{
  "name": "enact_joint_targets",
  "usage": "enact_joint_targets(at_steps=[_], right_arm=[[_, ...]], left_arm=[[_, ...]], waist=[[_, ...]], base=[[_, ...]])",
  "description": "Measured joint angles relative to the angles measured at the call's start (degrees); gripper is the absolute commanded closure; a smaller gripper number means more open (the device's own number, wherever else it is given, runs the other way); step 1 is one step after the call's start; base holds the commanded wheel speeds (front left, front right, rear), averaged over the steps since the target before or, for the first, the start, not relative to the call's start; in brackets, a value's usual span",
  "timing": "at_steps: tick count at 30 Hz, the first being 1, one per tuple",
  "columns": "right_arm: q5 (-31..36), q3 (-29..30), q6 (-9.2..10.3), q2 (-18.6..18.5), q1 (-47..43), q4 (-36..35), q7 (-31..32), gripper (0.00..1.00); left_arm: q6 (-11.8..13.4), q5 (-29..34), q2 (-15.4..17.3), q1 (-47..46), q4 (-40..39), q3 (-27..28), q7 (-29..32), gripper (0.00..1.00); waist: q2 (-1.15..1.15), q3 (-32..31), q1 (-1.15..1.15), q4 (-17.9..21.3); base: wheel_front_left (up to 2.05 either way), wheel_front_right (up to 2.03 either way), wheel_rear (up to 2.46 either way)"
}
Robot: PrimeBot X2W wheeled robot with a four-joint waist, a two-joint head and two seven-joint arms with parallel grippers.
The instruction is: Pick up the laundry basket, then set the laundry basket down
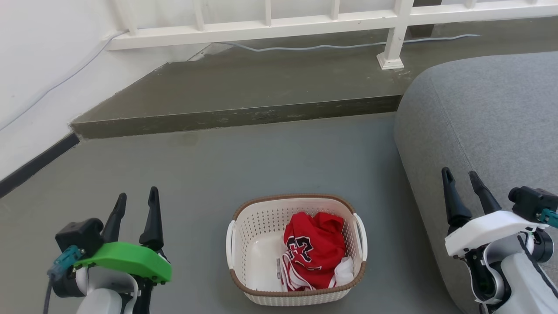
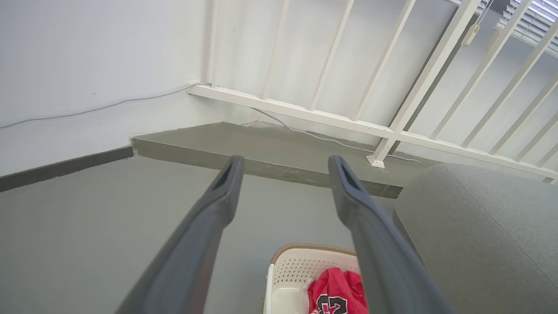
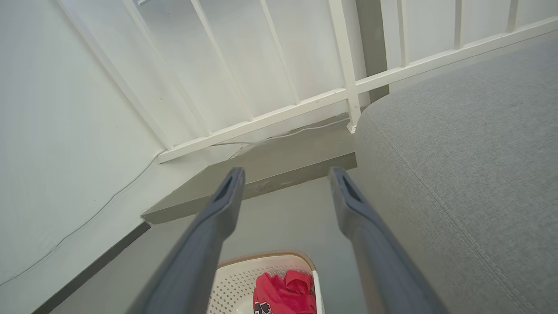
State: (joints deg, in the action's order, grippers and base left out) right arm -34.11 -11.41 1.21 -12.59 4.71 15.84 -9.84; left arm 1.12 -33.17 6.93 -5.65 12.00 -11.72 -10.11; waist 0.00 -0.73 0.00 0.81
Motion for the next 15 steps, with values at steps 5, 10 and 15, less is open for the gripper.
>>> enact_joint_targets(at_steps=[5,10,15], right_arm=[[3.52,-1.02,0.55,-0.21,0.01,0.55,-0.86,0.0],[7.05,-2.15,0.91,-0.45,0.03,0.9,-1.75,0.0],[10.47,-2.96,1.0,-0.56,0.19,0.99,-2.33,0.0]], left_arm=[[0.6,3.57,0.0,-0.01,0.01,-0.9,-0.73,0.0],[1.01,7.05,0.0,-0.01,0.13,-1.43,-1.63,0.0],[1.7,10.56,0.0,-0.02,0.23,-1.72,-2.49,0.0]], waist=[[0.0,-0.04,0.0,0.09],[0.0,-0.06,0.0,0.13],[0.0,-0.11,0.0,0.18]], base=[[0.0,0.0,0.0],[0.0,0.0,0.0],[0.0,0.0,0.0]])
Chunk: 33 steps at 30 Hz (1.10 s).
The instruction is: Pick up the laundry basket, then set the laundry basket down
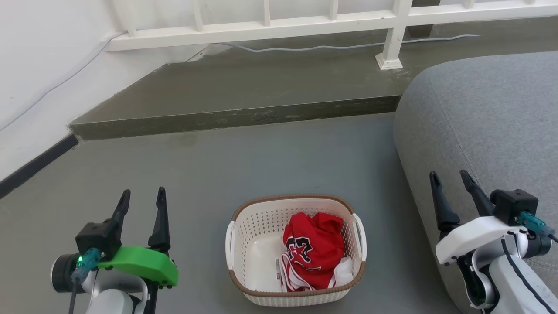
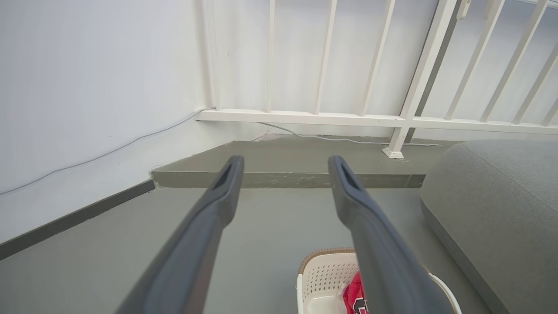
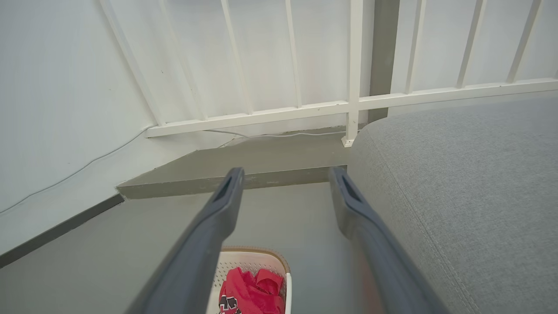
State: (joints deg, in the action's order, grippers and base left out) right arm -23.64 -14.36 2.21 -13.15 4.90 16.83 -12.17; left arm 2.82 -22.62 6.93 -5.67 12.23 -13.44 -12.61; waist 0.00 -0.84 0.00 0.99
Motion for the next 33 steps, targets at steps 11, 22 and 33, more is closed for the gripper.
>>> enact_joint_targets(at_steps=[11,22,33], right_arm=[[7.17,-1.2,0.51,-0.32,0.65,0.37,-2.11,0.0],[7.16,-0.62,0.42,0.13,0.68,0.96,-2.11,0.0],[7.16,-0.1,0.04,0.41,0.68,1.96,-2.11,0.0]], left_arm=[[1.26,6.95,-0.08,-0.28,0.4,-1.04,-1.66,0.0],[1.31,6.93,-0.47,-0.29,2.14,-0.68,-1.67,0.0],[1.3,6.93,-0.63,-0.28,3.2,-0.49,-1.67,0.0]], waist=[[0.0,-0.05,0.0,0.14],[0.0,-0.18,0.0,0.06],[0.0,-0.28,0.0,-0.05]], base=[[0.0,0.0,0.0],[0.0,0.0,0.0],[0.0,0.0,0.0]])
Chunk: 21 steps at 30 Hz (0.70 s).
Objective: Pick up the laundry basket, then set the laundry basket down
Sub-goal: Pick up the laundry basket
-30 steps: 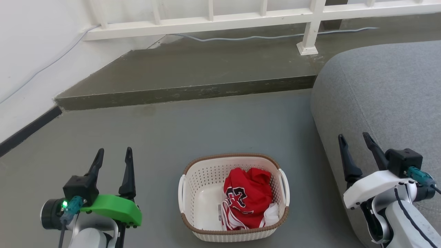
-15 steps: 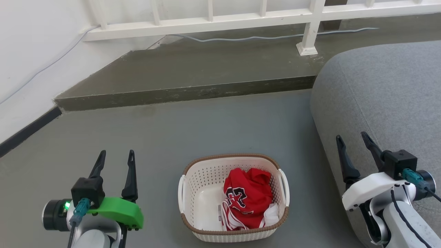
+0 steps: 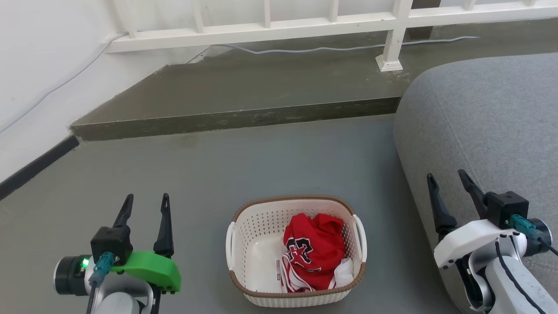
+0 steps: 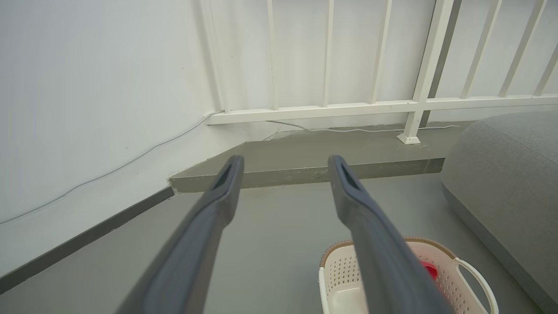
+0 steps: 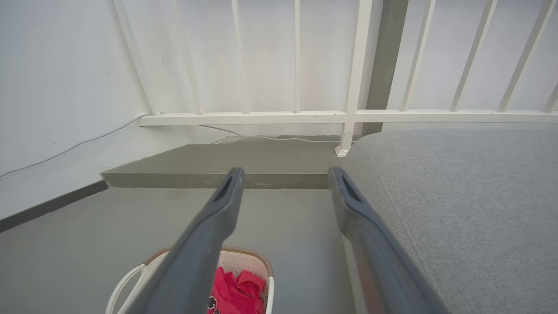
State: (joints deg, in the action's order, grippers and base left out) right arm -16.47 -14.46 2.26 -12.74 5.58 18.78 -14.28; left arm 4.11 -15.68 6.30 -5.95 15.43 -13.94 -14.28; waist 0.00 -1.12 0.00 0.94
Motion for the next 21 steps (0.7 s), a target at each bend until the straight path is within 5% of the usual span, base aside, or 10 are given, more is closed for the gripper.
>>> enact_joint_targets(at_steps=[21], right_arm=[[-0.11,1.1,-1.25,0.21,1.37,0.82,-0.04,0.0]], left_arm=[[0.0,0.04,-1.59,-2.16,-0.22,-1.14,0.0,0.0]], waist=[[0.0,4.82,0.0,-0.08]], base=[[0.0,0.0,0.0]])
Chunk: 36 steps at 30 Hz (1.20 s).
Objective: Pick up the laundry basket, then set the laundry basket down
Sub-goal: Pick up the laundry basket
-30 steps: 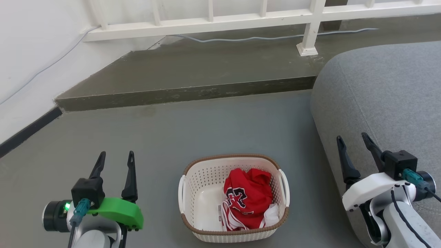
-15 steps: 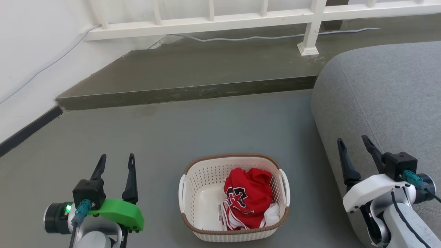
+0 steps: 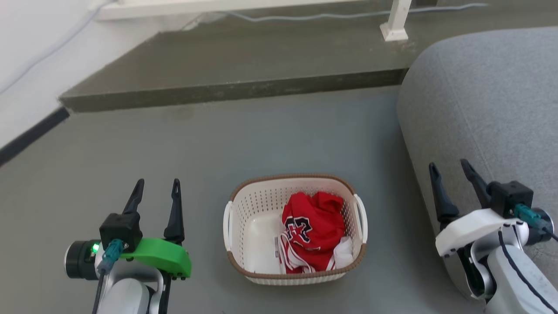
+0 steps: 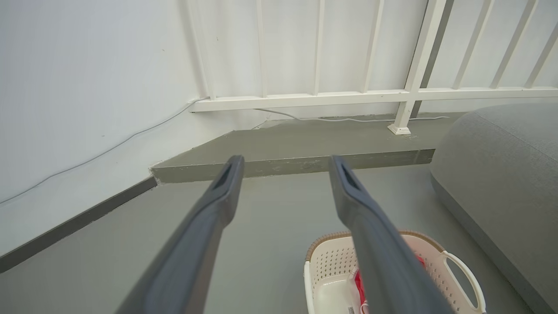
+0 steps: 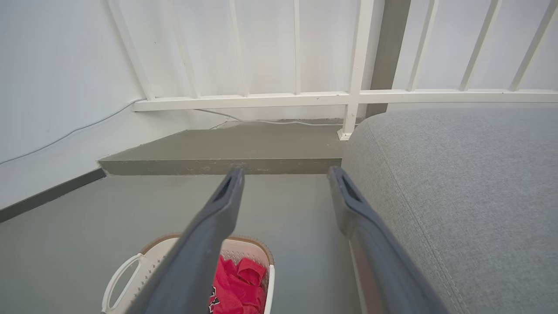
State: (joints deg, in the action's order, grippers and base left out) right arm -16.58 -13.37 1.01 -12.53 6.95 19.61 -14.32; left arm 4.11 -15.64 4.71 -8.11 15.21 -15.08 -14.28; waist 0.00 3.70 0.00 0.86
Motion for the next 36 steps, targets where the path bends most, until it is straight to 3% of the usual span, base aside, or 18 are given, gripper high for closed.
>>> enact_joint_targets(at_steps=[36], right_arm=[[-1.14,1.83,-2.69,0.1,17.86,5.13,-0.02,0.0]], left_arm=[[0.44,-0.24,-1.87,-17.4,4.57,-0.08,-0.04,0.0]], waist=[[0.0,25.59,0.0,-0.02]], base=[[0.0,0.0,0.0]])
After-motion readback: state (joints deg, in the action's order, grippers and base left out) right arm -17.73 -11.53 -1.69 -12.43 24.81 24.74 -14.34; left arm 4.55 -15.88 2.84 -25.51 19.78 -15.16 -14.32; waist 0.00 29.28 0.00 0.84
